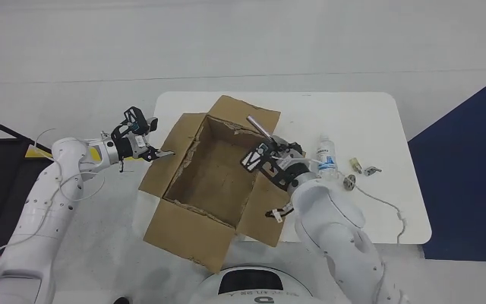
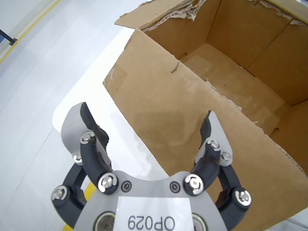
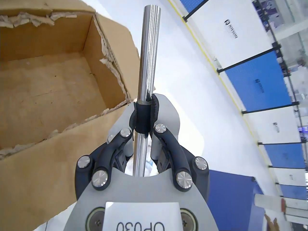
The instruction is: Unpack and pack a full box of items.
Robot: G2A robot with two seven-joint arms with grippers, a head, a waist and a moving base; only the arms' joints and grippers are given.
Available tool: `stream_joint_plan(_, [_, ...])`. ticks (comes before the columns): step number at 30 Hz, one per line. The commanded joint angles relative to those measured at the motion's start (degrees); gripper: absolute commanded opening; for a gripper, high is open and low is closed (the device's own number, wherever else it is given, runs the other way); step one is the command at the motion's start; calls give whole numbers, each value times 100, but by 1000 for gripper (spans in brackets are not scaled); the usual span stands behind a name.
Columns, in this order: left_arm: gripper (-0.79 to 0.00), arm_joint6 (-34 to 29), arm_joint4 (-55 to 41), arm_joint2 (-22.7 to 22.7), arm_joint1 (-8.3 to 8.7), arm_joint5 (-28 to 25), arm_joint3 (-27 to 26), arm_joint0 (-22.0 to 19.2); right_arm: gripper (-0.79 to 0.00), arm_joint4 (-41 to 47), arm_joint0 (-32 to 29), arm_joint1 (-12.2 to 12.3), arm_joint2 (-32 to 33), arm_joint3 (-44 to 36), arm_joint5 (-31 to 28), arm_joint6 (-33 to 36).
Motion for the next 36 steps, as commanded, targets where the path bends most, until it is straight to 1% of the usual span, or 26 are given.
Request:
stream_joint_plan(1, [0,0,0,0,0,0,0,0,-785,-30,88,-4,-56,7,-2,13])
stream_joint_plan(5, [0,0,0,0,0,0,0,0,-785,-30,88,-4,-56,7,-2,13])
stream_joint_plan(7, [0,0,0,0,0,0,0,0,-785,-103,129,-13,-140,213,19,-178])
stream_joint_plan(8, [0,0,0,0,0,0,0,0,-785,-81,172,-29,-154,311,141,-229])
stream_joint_plan(10, [0,0,0,0,0,0,0,0,-785,179,122,-53,66,306,616,-245])
stream_joint_plan(11, [0,0,0,0,0,0,0,0,-785,266,29,-49,256,254,808,-225])
stream_joint_plan(13, [0,0,0,0,0,0,0,0,-785,516,-278,-23,857,156,1234,-186])
stream_joint_plan(15, [0,0,0,0,0,0,0,0,-785,891,-668,10,1648,159,1634,-276])
stream_joint_plan(17, [0,0,0,0,0,0,0,0,-785,1555,-1044,30,2469,328,1949,-507])
stream_joint_plan(20, [0,0,0,0,0,0,0,0,-785,2651,-1463,53,3534,796,1976,-976])
stream_joint_plan(22, [0,0,0,0,0,0,0,0,-785,3161,-1666,65,4027,1074,1866,-1152])
stream_joint_plan(25, [0,0,0,0,0,0,0,0,-785,3768,-1924,69,4563,1358,1801,-1416])
stream_joint_plan(29, [0,0,0,0,0,0,0,0,-785,4547,-2083,49,5088,1831,2044,-1574])
stream_joint_plan(32, [0,0,0,0,0,0,0,0,-785,5126,-1957,46,5347,2334,2175,-1484])
stream_joint_plan(36, [0,0,0,0,0,0,0,0,-785,5316,-1648,79,5414,2864,2121,-1261])
